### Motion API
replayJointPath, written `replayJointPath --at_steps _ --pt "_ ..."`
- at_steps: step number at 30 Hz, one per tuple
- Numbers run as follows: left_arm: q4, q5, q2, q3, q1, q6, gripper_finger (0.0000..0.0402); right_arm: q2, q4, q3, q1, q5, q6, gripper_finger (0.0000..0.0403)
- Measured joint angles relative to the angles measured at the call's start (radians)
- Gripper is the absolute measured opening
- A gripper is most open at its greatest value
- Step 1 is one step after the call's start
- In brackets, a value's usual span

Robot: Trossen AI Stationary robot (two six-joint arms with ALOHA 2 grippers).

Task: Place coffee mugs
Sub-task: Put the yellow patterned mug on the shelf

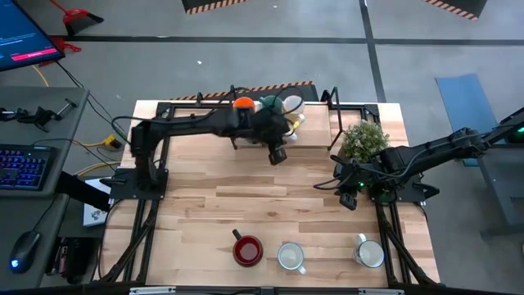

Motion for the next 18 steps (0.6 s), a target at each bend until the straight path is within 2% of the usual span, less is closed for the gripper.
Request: replayJointPath --at_steps 8,18 --pt "-0.114 0.041 0.166 0.228 0.043 0.049 0.0008 0.000 -0.001 0.000 0.000 0.010 -0.006 0.0099" --pt "-0.150 0.047 0.257 0.243 0.063 0.066 0.0008 0.000 -0.002 0.000 0.000 0.036 -0.007 0.0099"
